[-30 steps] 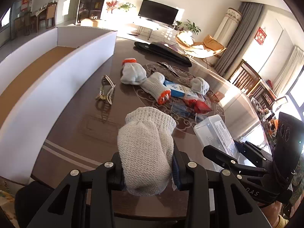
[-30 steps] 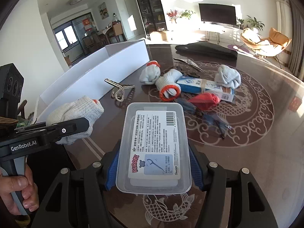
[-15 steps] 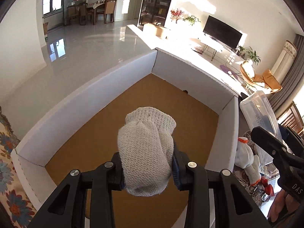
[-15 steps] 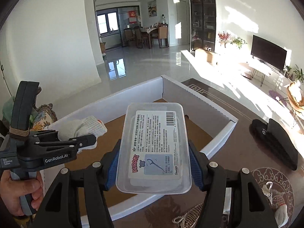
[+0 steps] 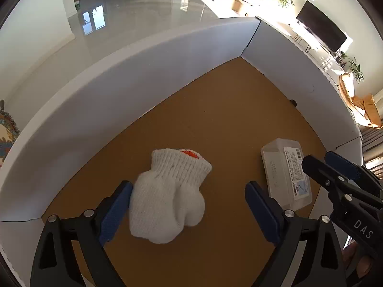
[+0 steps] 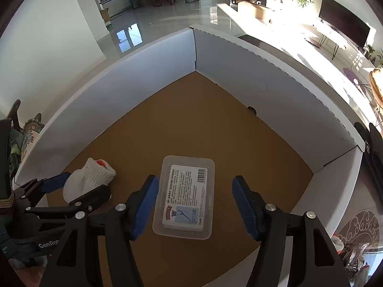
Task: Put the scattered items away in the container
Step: 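Lower and open the right tool releasing the plastic box while the left tool releases the glove, then move both open tools back over the table items, then reach the right tool to the clear safety glasses and grasp them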
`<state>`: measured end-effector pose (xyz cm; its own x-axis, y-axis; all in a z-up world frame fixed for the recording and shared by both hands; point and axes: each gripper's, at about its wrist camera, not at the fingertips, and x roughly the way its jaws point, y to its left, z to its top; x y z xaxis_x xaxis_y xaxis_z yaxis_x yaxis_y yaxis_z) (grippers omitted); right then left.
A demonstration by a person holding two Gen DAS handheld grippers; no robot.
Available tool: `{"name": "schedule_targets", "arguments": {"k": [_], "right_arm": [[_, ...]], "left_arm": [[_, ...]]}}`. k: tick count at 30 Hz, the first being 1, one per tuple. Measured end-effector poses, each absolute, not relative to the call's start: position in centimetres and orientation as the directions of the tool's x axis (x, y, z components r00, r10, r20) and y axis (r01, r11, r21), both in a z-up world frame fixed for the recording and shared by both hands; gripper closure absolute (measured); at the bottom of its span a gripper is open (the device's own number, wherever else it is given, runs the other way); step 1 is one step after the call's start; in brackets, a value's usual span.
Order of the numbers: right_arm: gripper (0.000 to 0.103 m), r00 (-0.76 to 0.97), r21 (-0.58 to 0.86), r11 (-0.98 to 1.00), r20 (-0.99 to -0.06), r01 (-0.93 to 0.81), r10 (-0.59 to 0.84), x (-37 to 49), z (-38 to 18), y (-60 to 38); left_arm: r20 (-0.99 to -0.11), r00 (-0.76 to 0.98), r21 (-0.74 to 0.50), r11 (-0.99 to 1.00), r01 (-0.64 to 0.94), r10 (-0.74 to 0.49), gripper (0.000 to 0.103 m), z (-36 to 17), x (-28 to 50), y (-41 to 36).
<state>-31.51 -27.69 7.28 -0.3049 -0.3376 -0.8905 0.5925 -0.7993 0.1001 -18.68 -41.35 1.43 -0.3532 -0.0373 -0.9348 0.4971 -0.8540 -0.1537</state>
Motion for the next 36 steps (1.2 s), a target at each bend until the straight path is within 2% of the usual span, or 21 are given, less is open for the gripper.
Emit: {"name": "schedule_targets", "arguments": {"k": [3, 7, 10, 13, 15, 17, 19, 22, 25, 29, 36], "right_arm": [[0.038, -0.359, 0.137, -0.801, -0.841, 0.583, -0.405, -30.0, 9.7, -25.4], [0.038, -0.47, 0.2, -0.805, -0.723, 0.559, -0.506, -25.5, 14.2, -18.7], [0.038, -0.533, 0.233, -0.805, -0.645, 0.546, -0.548, -20.4, 16.0, -11.8], [0.038, -0.626, 0.193, -0.846, -0.597, 0.496, -0.503, -14.3, 15.9, -3.6], [0.038, -0.684, 0.139, -0.894, -0.598, 0.426, -0.418, -10.5, 14.6, 2.2], [0.038, -0.716, 0.094, -0.938, -0.622, 0.332, -0.316, -7.3, 12.2, 7.6], [0.038, -0.711, 0.057, -0.967, -0.667, 0.249, -0.223, -4.6, 10.1, 13.2], [0.038, -0.663, -0.004, -0.986, -0.741, 0.167, -0.109, -2.9, 6.4, 18.6], [0.038, -0.623, -0.004, -0.986, -0.776, 0.164, -0.1, -2.6, 4.1, 21.2], [0.038, -0.594, -0.033, -0.979, -0.799, 0.2, -0.094, -3.0, 1.7, 20.4], [0.036, -0.605, -0.007, -0.979, -0.787, 0.202, -0.119, -3.9, 0.4, 19.3]], "left_arm": [[-0.912, -0.405, -0.168, -0.843, 0.511, -0.063, 0.008, 3.4, -17.4, -40.9], [-0.824, -0.563, -0.244, -0.853, 0.462, -0.069, 0.008, 9.2, -14.0, -37.8], [-0.754, -0.657, -0.291, -0.904, 0.315, 0.013, 0.008, 13.3, -11.2, -32.0], [-0.716, -0.68, -0.301, -0.949, 0.096, 0.158, 0.006, 14.9, -8.6, -23.7], [-0.717, -0.645, -0.297, -0.953, -0.059, 0.263, 0.001, 13.9, -6.8, -17.7], [-0.745, -0.577, -0.286, -0.941, -0.179, 0.336, 0.0, 11.0, -5.5, -12.0], [-0.788, -0.506, -0.263, -0.934, -0.241, 0.352, 0.0, 7.2, -4.7, -7.1], [-0.847, -0.434, -0.218, -0.945, -0.244, 0.308, 0.0, 2.0, -5.0, -2.7], [-0.86, -0.441, -0.171, -0.96, -0.223, 0.256, 0.0, -0.7, -5.5, -1.1], [-0.852, -0.468, -0.145, -0.965, -0.221, 0.235, 0.0, -1.7, -6.2, -0.5], [-0.842, -0.509, -0.074, -0.972, -0.222, 0.181, 0.0, -2.4, -5.9, -0.2]]}}
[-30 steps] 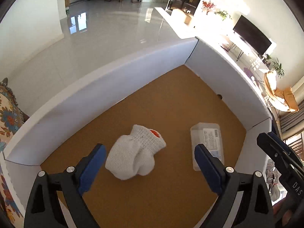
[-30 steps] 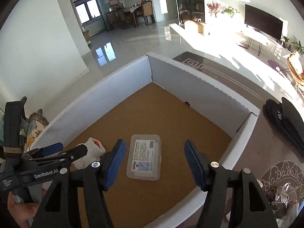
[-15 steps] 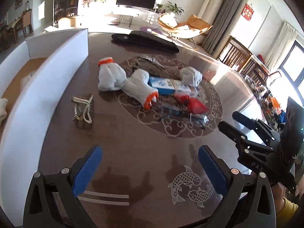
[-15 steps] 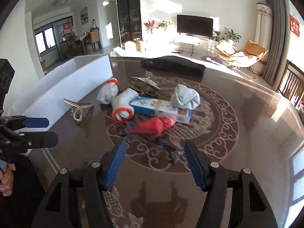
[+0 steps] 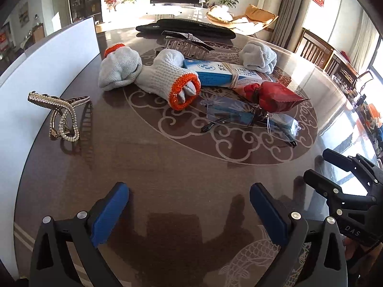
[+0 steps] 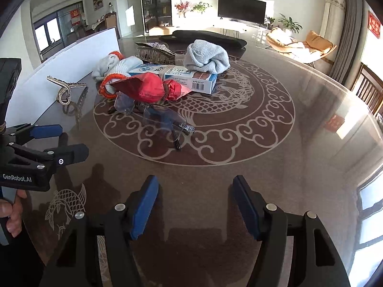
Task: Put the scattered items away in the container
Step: 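Reach the right tool to the clear safety glasses and grasp them, then grasp the beaded strap item with the left tool while the right tool holds the glasses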
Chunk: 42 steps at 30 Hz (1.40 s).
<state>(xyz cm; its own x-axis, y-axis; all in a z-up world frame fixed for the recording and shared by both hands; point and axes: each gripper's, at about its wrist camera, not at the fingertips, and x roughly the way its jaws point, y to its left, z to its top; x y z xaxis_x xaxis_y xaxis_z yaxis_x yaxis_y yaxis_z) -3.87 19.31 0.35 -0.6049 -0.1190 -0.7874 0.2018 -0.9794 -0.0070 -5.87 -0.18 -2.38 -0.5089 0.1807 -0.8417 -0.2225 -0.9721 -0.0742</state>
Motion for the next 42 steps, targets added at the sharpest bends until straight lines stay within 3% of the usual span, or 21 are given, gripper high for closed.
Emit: {"name": "schedule_targets", "arguments": {"k": [4, 16, 25, 32, 35, 37, 42], "right_arm": [[0.034, -0.602, -0.005, -0.979, -0.789, 0.202, -0.12, -4.0, 0.5, 19.2], [0.032, -0.601, -0.002, -0.979, -0.789, 0.205, -0.125, -4.0, 0.5, 19.2], [0.032, -0.519, -0.009, -0.841, -0.79, 0.541, -0.326, -9.5, 0.4, 18.7], [0.033, -0.459, -0.012, -0.736, -0.789, 0.676, -0.409, -12.3, 0.4, 14.8], [0.041, -0.467, -0.008, -0.749, -0.787, 0.662, -0.404, -12.1, 0.4, 13.5], [0.075, -0.481, -0.004, -0.767, -0.781, 0.642, -0.398, -11.5, 0.6, 13.5], [0.076, -0.501, 0.0, -0.823, -0.793, 0.568, -0.346, -8.5, 0.8, 15.9]], "left_arm": [[-0.846, -0.518, 0.001, -0.971, -0.238, 0.126, 0.0, -2.9, -5.7, 0.7], [-0.842, -0.52, -0.005, -0.965, -0.261, 0.144, 0.0, -2.9, -6.0, 0.1], [-0.837, -0.53, -0.004, -0.969, -0.248, 0.139, 0.0, -2.9, -5.8, -0.6], [-0.83, -0.54, -0.004, -0.97, -0.244, 0.139, 0.0, -2.9, -5.7, -0.7], [-0.829, -0.541, -0.003, -0.969, -0.245, 0.139, 0.0, -2.9, -5.7, -0.6], [-0.83, -0.541, -0.003, -0.969, -0.245, 0.14, 0.0, -2.9, -5.7, -0.6], [-0.831, -0.537, -0.003, -0.965, -0.263, 0.149, 0.0, -2.8, -5.7, -0.7]]}}
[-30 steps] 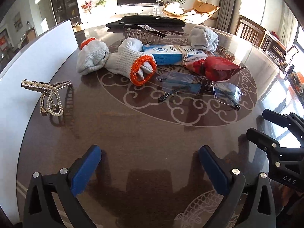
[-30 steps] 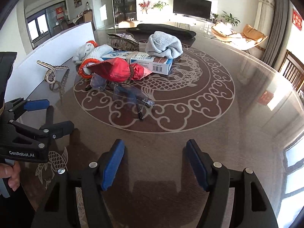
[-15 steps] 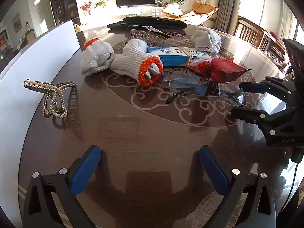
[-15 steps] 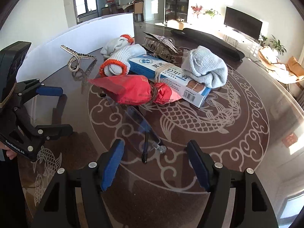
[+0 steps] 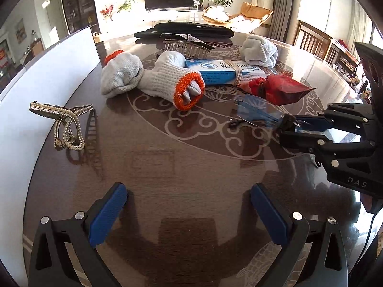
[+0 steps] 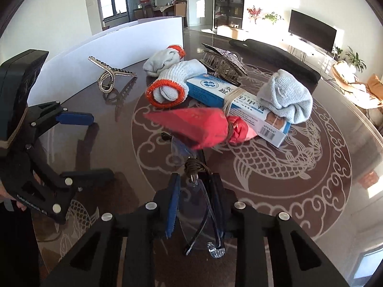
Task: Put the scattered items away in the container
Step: 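Grasp the beaded strap item with the left tool while the right tool holds the glasses, then lift the beaded strap with the left tool while the right tool holds the glasses raised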
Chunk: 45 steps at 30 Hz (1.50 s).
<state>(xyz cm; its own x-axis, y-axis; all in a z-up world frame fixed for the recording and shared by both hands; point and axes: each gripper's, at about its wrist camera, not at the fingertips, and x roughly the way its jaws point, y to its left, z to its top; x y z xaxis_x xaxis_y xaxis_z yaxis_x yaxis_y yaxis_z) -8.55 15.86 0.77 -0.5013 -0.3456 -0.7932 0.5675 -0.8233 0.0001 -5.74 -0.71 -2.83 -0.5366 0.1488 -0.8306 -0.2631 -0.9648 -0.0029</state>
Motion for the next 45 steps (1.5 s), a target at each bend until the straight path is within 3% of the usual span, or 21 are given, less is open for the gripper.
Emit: {"name": "schedule_targets", "arguments": {"k": [4, 13, 29, 32, 33, 35, 36, 37, 38, 45], "right_arm": [[0.076, -0.532, -0.009, -0.87, -0.795, 0.493, -0.293, -4.9, 0.8, 18.8], [0.074, -0.578, -0.014, -0.915, -0.779, 0.403, -0.242, -2.7, 0.7, 20.0], [0.074, -0.579, -0.017, -0.915, -0.779, 0.403, -0.241, -2.6, 0.7, 19.8], [0.075, -0.583, -0.029, -0.915, -0.779, 0.403, -0.232, -2.6, 0.7, 19.7], [0.075, -0.584, -0.032, -0.915, -0.779, 0.403, -0.229, -2.6, 0.7, 19.7], [0.075, -0.586, -0.037, -0.915, -0.778, 0.402, -0.226, -2.5, 0.7, 19.6], [0.075, -0.586, -0.038, -0.915, -0.778, 0.402, -0.226, -2.5, 0.7, 19.6], [0.075, -0.586, -0.039, -0.915, -0.778, 0.402, -0.225, -2.5, 0.8, 19.6], [0.075, -0.587, -0.04, -0.915, -0.778, 0.402, -0.224, -2.5, 0.8, 19.6], [0.075, -0.592, -0.056, -0.914, -0.777, 0.402, -0.213, -2.5, 0.8, 19.4]], "left_arm": [[-0.846, -0.512, -0.002, -0.962, -0.273, 0.147, 0.0, -2.7, -5.7, -1.4], [-0.845, -0.533, -0.03, -0.999, -0.043, 0.048, 0.0, -2.6, -7.6, -7.6], [-0.825, -0.558, 0.0, -0.989, -0.15, 0.084, 0.0, -2.8, -14.8, -8.9], [-0.807, -0.573, -0.058, -0.985, -0.165, 0.143, 0.0, -2.4, -14.5, -9.4], [-0.796, -0.582, -0.081, -0.982, -0.172, 0.168, 0.006, -2.2, -14.4, -9.5], [-0.777, -0.604, -0.088, -0.981, -0.17, 0.175, 0.04, -1.9, -14.0, -9.7], [-0.772, -0.612, -0.088, -0.982, -0.167, 0.173, 0.048, -1.9, -14.0, -9.7], [-0.768, -0.615, -0.094, -0.981, -0.168, 0.179, 0.068, -1.9, -14.1, -9.7], [-0.767, -0.614, -0.104, -0.98, -0.17, 0.188, 0.082, -1.8, -14.1, -9.6], [-0.78, -0.583, -0.131, -0.97, -0.203, 0.227, 0.082, -1.7, -12.0, -8.0]]}}
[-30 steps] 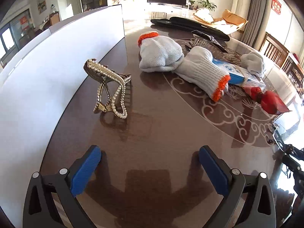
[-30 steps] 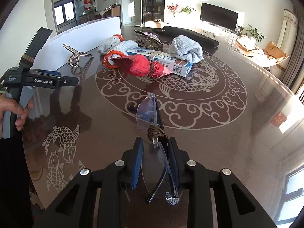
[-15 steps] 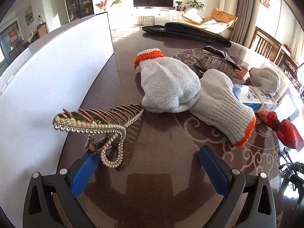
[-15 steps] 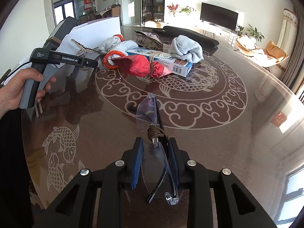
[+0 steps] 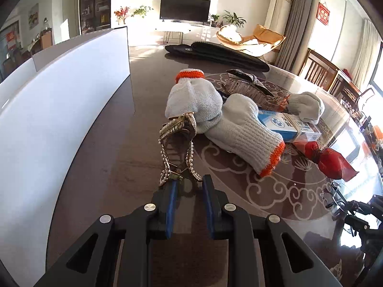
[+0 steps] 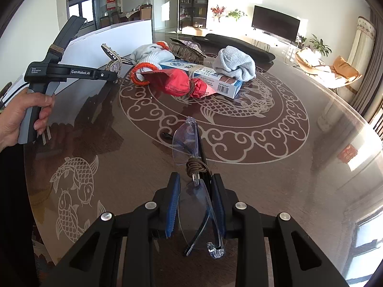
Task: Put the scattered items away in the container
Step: 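Lift the beaded strap with the left tool while the right tool holds the glasses raised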
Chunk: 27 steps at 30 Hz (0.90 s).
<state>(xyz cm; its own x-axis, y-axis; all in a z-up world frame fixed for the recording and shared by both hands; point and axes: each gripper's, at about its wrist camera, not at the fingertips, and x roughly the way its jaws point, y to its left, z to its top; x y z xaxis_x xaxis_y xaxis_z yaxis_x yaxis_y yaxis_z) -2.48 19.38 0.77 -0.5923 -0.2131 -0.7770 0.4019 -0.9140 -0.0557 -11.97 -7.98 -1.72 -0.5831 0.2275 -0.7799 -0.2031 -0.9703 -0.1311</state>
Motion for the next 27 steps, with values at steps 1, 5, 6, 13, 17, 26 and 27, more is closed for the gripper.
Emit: {"name": "schedule_targets", "arguments": {"k": [1, 5, 6, 13, 17, 26, 27], "right_arm": [[0.075, -0.592, -0.056, -0.914, -0.777, 0.402, -0.213, -2.5, 0.8, 19.4], [0.075, -0.592, -0.055, -0.914, -0.777, 0.402, -0.213, -2.4, 0.8, 19.3], [0.075, -0.593, -0.057, -0.914, -0.777, 0.402, -0.212, -2.4, 0.8, 19.3], [0.075, -0.592, -0.056, -0.914, -0.777, 0.402, -0.213, -2.4, 0.8, 19.3], [0.075, -0.595, -0.064, -0.913, -0.776, 0.402, -0.208, -2.4, 0.8, 19.3], [0.075, -0.584, -0.03, -0.915, -0.778, 0.402, -0.231, -2.6, 0.7, 19.7], [0.076, -0.584, -0.032, -0.915, -0.778, 0.402, -0.23, -2.6, 0.7, 19.7]], "left_arm": [[-0.787, -0.567, -0.148, -0.967, -0.209, 0.243, 0.082, -1.7, -11.4, -7.8], [-0.812, -0.529, -0.158, -0.965, -0.208, 0.247, 0.082, -1.6, -8.3, -7.0], [-0.815, -0.53, -0.147, -0.969, -0.201, 0.233, 0.081, -1.6, -7.6, -6.8], [-0.817, -0.559, -0.047, -0.982, -0.185, 0.145, 0.023, -1.6, -6.6, -5.5], [-0.796, -0.603, 0.055, -0.985, -0.161, 0.054, 0.022, -1.0, -6.6, -5.3], [-0.757, -0.612, -0.121, -0.969, -0.216, 0.231, 0.046, -1.1, -9.4, -6.4], [-0.763, -0.606, -0.121, -0.97, -0.21, 0.226, 0.057, -1.3, -9.3, -6.4]]}}
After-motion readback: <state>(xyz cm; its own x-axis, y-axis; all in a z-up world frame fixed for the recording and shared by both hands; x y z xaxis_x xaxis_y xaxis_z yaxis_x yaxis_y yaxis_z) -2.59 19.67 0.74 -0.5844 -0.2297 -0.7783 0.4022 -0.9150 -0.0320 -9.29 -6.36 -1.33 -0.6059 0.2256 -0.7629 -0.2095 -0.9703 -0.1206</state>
